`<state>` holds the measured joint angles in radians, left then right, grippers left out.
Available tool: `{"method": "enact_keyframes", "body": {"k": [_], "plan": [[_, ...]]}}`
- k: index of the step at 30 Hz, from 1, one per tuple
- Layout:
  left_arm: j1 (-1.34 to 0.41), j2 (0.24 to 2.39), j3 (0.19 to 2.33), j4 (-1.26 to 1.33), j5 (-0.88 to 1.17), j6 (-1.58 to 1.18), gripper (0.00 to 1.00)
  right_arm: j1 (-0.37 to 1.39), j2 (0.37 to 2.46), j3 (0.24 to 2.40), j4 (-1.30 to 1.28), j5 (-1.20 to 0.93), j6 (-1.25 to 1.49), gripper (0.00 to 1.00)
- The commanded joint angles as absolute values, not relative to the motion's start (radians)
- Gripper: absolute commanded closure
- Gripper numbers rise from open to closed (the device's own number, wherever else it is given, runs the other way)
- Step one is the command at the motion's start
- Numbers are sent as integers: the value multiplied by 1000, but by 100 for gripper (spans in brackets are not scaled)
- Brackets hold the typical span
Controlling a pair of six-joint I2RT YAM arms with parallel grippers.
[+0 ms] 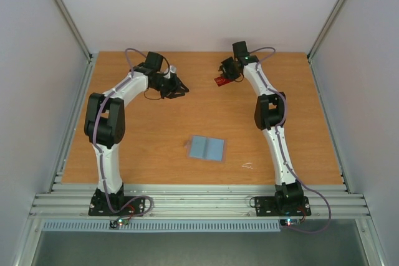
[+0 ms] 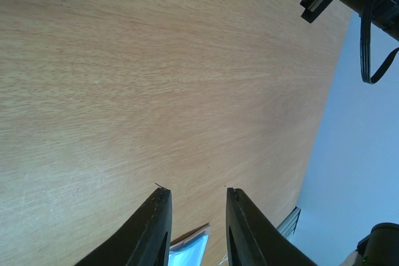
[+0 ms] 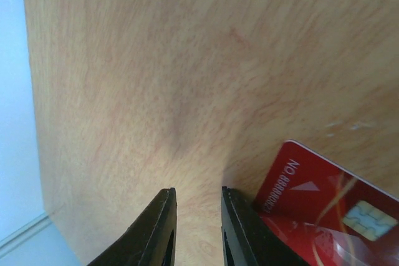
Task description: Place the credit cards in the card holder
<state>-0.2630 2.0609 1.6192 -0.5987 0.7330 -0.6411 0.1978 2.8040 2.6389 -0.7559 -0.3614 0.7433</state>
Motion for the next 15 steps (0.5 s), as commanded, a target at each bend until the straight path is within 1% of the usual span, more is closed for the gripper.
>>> {"method": "enact_keyframes", "body": {"k": [1, 10, 15], "plan": [[-258, 2007, 1616, -610, 733, -608, 74, 200, 2733, 2545, -913, -275, 679, 77], [-261, 1951, 1532, -564, 725, -610, 74, 191, 2521, 2186, -878, -300, 601, 78], [-277, 1909, 1472, -538, 709, -617, 74, 186, 2354, 1894, -772, -310, 568, 78]]}}
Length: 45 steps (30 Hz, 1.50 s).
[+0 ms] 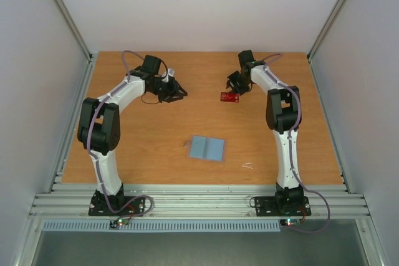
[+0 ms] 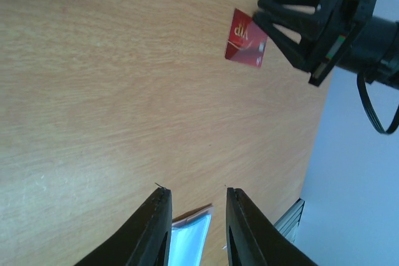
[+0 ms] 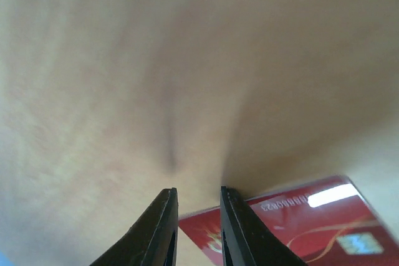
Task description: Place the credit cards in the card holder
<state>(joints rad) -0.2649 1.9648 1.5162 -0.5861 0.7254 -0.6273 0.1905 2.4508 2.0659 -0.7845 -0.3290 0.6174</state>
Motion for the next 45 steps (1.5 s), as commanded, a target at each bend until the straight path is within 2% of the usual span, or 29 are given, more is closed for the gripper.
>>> {"method": "enact_keyframes", "body": {"k": [1, 6, 12, 18, 28, 37, 45], "plan": [[-282, 1899, 1452, -531, 705, -620, 74, 186, 2326, 1842, -761, -320, 561, 78], [-313, 1847, 1393, -519, 678, -624, 74, 188, 2209, 1576, -633, -433, 534, 78], [-374, 1867, 1428, -577, 607, -575, 73, 209, 2172, 1469, -622, -505, 417, 76], [-423, 2011, 1586, -624, 485, -537, 70, 209, 2172, 1539, -708, -442, 286, 76], [-447, 2269, 1814, -626, 497, -568, 69, 245, 2289, 1685, -854, -392, 120, 77], [-456, 2360, 1852, -626, 514, -548, 69, 294, 2405, 1847, -984, -428, -56, 77], [-457, 2405, 1856, -582, 556, -569, 69, 334, 2478, 1987, -1063, -457, -77, 77]]}}
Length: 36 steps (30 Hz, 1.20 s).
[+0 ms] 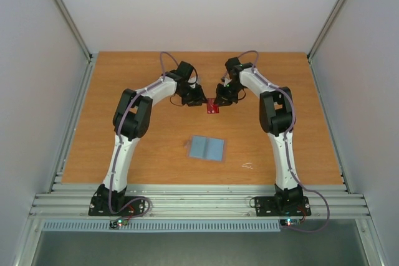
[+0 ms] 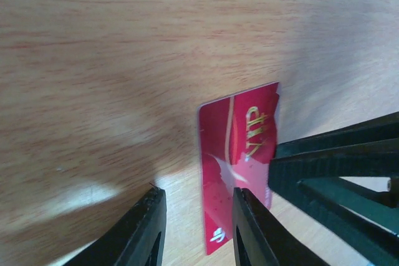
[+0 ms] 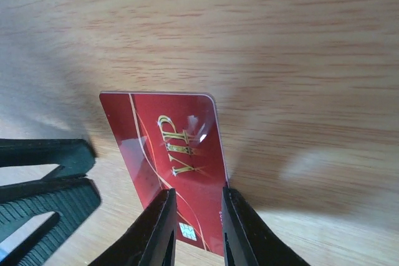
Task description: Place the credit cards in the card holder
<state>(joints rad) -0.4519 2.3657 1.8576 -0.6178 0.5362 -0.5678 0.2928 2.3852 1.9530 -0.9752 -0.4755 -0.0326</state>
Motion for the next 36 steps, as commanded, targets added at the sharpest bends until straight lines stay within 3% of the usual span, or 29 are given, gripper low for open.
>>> {"method": "enact_keyframes", "body": {"k": [1, 10, 25, 31, 36], "plan": [[-457, 2400, 1837, -566, 557, -574, 69, 345, 2485, 2007, -1075, -460, -79, 76], [-436, 2302, 1647, -532, 543, -589, 69, 450, 2512, 2051, -1085, -516, -40, 76], [-338, 1854, 1170, -518, 380, -561, 70, 584, 2503, 2174, -1121, -553, 17, 76], [-324, 1718, 1115, -549, 330, -546, 68, 544, 2419, 2194, -1101, -484, 63, 76], [-321, 1729, 1155, -580, 329, -510, 67, 479, 2418, 2207, -1099, -382, 118, 75]]}}
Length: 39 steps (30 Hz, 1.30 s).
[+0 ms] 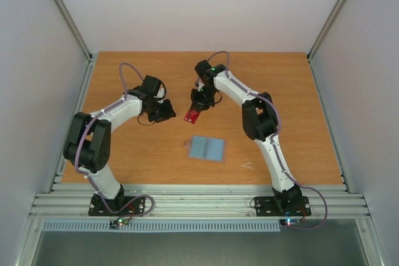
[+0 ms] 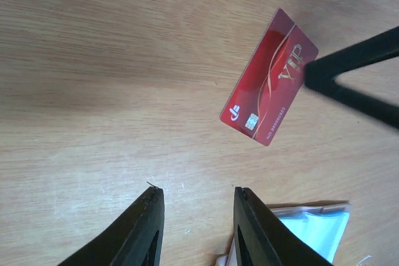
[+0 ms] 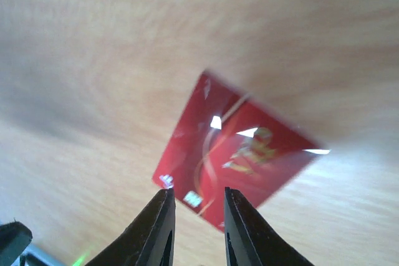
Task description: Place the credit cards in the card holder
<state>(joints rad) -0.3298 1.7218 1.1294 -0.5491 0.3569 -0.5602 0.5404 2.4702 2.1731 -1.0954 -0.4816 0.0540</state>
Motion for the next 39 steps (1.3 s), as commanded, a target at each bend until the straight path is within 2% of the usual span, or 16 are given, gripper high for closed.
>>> {"method": "enact_keyframes", "body": {"k": [1, 7, 16, 29, 39], "plan": [[-321, 1730, 1160, -586, 331, -504, 67, 467, 2430, 2211, -1095, -383, 126, 75], [-319, 1725, 1172, -605, 361, -492, 67, 445, 2553, 2330, -1150, -353, 110, 74], [-320, 1668, 1138, -621, 364, -498, 67, 494, 2619, 2315, -1162, -465, 30, 74], [-318, 1526, 1063, -638, 302, -531, 67, 663, 2534, 2170, -1219, -505, -47, 74], [-318, 1383, 951, -686, 260, -551, 67, 785, 2439, 2022, -1176, -578, 44, 74]]}}
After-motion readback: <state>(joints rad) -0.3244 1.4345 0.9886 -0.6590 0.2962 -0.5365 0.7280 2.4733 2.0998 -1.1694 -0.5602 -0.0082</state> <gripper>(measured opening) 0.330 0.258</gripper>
